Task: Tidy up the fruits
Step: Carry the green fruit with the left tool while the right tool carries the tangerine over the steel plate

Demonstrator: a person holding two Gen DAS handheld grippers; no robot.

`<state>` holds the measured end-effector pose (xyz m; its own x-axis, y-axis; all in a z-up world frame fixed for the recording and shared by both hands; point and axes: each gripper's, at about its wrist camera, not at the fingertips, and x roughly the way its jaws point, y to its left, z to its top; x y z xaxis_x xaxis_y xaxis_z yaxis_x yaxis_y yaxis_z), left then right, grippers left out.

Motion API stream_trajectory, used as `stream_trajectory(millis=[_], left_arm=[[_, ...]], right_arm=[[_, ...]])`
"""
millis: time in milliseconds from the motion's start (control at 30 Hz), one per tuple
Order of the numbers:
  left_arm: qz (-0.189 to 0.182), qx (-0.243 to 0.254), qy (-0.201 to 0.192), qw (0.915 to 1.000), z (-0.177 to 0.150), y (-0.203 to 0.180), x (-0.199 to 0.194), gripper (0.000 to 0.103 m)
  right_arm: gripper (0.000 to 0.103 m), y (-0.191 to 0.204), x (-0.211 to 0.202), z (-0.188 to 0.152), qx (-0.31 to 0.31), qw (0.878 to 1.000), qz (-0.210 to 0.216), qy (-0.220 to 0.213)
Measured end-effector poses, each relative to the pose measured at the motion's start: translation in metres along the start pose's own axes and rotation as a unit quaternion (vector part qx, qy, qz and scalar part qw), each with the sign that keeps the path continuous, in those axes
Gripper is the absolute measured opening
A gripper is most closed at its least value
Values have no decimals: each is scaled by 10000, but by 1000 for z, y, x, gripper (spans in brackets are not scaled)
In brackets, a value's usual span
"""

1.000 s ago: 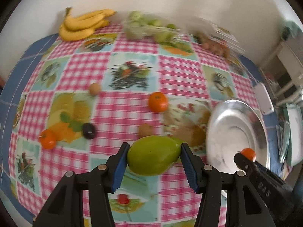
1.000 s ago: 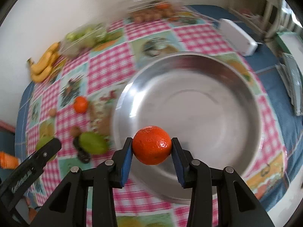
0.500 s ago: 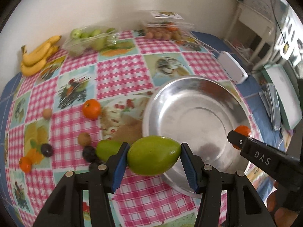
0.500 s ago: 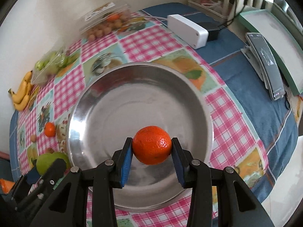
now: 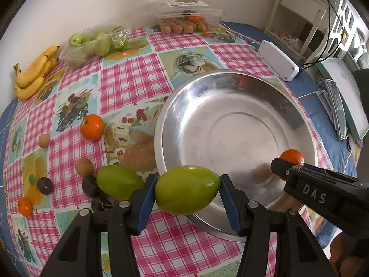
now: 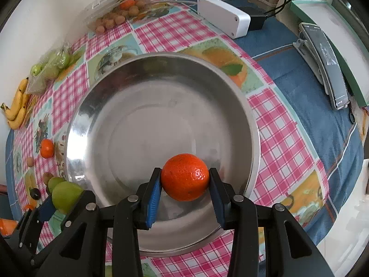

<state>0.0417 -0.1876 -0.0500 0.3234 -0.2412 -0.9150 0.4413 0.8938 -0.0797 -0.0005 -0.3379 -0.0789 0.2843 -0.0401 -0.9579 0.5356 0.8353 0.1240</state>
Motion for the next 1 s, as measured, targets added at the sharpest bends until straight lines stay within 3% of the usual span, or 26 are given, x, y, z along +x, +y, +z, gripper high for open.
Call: stream_trajectory(millis=[467, 1000], left_arm=[[-65, 23, -50, 10000, -1, 0, 1, 58], [-275, -51, -35, 9996, 2, 0, 0, 60]], right_arm=[[42, 3, 11, -1, 72, 9997, -56, 248], [42, 5, 14, -4, 142, 9996, -60, 242]])
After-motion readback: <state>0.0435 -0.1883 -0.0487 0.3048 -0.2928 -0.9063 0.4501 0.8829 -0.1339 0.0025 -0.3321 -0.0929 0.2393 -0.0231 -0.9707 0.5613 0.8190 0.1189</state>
